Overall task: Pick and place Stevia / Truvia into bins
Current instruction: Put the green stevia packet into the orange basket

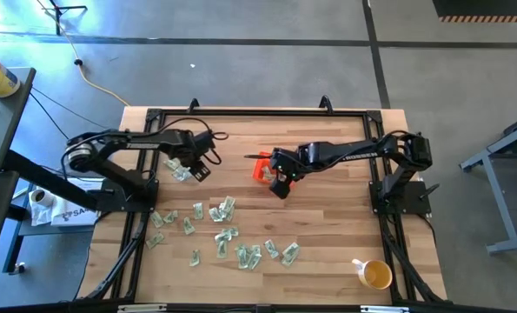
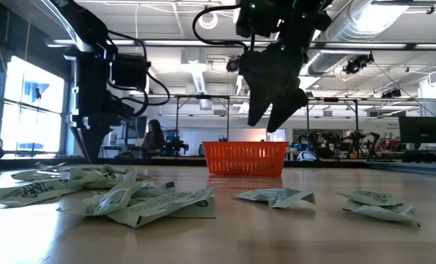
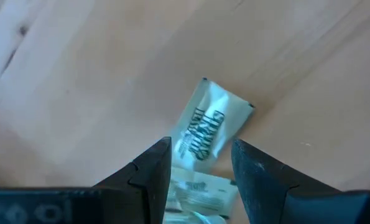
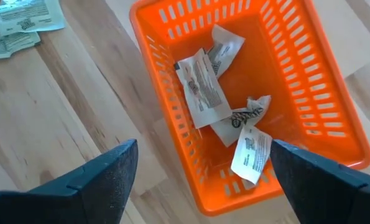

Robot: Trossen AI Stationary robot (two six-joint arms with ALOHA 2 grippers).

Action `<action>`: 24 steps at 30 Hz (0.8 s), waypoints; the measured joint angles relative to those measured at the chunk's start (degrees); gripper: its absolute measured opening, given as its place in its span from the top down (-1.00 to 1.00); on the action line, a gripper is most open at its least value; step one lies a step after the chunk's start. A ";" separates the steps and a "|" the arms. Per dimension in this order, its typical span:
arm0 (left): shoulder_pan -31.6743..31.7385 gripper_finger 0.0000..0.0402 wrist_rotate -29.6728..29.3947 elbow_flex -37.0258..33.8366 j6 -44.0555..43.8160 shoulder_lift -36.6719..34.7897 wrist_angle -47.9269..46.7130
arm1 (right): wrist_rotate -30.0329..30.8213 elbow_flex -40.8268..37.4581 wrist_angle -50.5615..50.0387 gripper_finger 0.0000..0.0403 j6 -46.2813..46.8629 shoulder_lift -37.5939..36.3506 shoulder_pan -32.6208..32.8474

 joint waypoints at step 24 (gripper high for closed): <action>-0.12 0.64 0.28 0.12 5.84 7.34 4.36 | -0.01 0.02 -0.20 -0.72 -0.93 -0.04 0.02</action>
